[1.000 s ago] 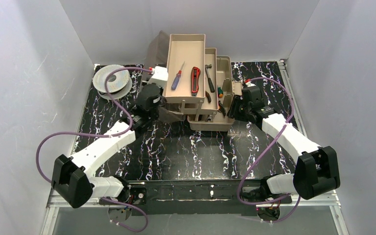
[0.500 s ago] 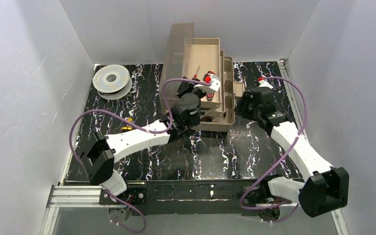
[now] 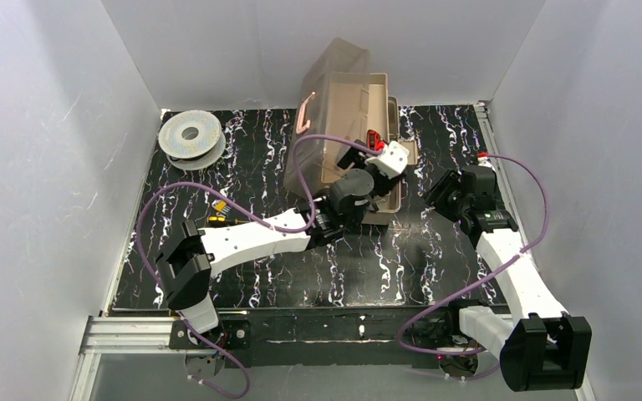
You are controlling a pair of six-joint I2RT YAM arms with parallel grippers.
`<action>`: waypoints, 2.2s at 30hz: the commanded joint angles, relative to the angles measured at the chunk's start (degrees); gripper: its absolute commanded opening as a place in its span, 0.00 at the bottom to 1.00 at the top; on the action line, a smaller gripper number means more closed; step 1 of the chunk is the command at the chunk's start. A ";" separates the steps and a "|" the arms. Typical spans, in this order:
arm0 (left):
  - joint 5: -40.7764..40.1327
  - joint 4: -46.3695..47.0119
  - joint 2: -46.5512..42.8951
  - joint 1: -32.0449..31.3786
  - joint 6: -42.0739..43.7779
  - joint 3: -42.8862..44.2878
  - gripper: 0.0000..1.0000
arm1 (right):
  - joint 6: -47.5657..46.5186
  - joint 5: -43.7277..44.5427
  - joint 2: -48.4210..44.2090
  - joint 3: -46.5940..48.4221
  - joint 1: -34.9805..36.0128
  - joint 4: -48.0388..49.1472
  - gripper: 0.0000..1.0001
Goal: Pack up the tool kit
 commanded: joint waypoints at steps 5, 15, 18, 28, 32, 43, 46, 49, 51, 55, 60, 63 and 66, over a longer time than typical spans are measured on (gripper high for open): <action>24.28 -13.49 0.42 0.36 -31.99 1.41 0.84 | 0.83 -1.36 -2.58 0.34 -1.43 2.51 0.57; 55.95 -10.71 -7.55 9.94 -50.83 2.45 0.91 | 0.41 -0.63 -3.98 1.11 -2.29 1.39 0.57; 58.36 -14.98 -10.42 14.32 -54.22 3.03 0.92 | -1.02 -1.27 -3.92 2.65 -2.34 1.03 0.56; 61.17 -23.55 -16.43 33.76 -60.95 -4.54 0.98 | -2.23 -17.82 -0.81 11.91 -2.28 7.11 0.76; 62.67 -23.54 -15.79 38.13 -62.24 -6.03 0.98 | -3.66 -20.65 4.57 19.55 -1.24 3.21 0.80; 67.15 -17.54 -8.22 40.34 -65.28 -6.34 0.98 | -5.46 -20.73 13.49 28.12 0.96 1.15 0.86; 69.05 -16.75 -4.18 40.38 -66.61 -4.58 0.98 | -6.11 -20.94 16.98 31.05 1.58 -0.62 0.87; 70.38 -15.64 -1.33 40.39 -67.84 -3.65 0.98 | -6.68 -20.28 20.29 32.76 2.70 -2.23 0.87; 70.75 -14.95 -0.19 40.37 -68.31 -3.82 0.98 | -7.08 -18.17 21.62 33.15 3.75 -3.13 0.87; 72.43 -12.94 1.39 40.39 -69.67 -4.42 0.98 | -7.92 -15.28 24.60 33.86 5.55 -5.16 0.88; 73.62 -10.41 0.90 40.39 -71.16 -7.46 0.98 | -7.70 -17.36 27.54 32.11 7.86 -4.55 0.84; 72.11 -9.82 -2.60 40.39 -70.82 -11.39 0.98 | -7.34 -18.53 27.81 29.52 11.29 -3.96 0.83; 70.51 -8.94 -9.10 40.39 -70.36 -17.87 0.98 | -5.63 -18.80 26.17 25.49 15.63 -2.56 0.83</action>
